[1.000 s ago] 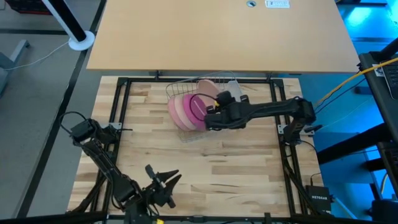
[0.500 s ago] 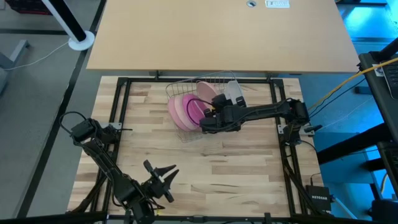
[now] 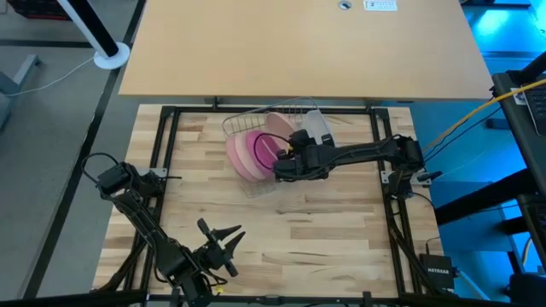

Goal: Sort dishes
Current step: Put the light brown plate into the dish rack

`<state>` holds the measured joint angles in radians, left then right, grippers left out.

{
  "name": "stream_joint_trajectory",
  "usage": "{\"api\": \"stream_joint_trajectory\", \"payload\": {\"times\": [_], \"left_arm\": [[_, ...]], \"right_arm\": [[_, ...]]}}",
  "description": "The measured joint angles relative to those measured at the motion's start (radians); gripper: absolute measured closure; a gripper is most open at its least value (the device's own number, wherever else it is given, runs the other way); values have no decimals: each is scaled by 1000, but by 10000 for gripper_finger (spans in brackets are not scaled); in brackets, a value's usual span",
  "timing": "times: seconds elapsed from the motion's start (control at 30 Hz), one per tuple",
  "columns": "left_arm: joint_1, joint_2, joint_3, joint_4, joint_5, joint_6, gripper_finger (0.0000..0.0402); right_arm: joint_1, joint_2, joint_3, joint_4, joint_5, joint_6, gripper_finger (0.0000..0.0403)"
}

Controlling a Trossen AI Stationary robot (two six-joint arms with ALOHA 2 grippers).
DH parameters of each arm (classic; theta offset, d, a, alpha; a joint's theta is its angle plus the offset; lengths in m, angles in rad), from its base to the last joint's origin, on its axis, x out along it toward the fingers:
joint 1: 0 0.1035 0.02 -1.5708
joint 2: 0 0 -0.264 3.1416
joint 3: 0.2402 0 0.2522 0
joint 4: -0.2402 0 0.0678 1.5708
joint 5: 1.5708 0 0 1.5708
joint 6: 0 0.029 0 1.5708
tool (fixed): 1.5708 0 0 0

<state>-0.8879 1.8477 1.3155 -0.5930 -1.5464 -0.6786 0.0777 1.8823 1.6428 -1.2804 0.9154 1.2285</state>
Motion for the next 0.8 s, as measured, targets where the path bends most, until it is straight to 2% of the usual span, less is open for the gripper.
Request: {"api": "stream_joint_trajectory", "payload": {"times": [0.13,0.8], "left_arm": [[0,0,0,-1,15,-1,311],[0,0,0,-2,20,-2,311]], "right_arm": [[9,2,0,-14,43,15,363],[7,2,5,-29,70,48,374]]}}
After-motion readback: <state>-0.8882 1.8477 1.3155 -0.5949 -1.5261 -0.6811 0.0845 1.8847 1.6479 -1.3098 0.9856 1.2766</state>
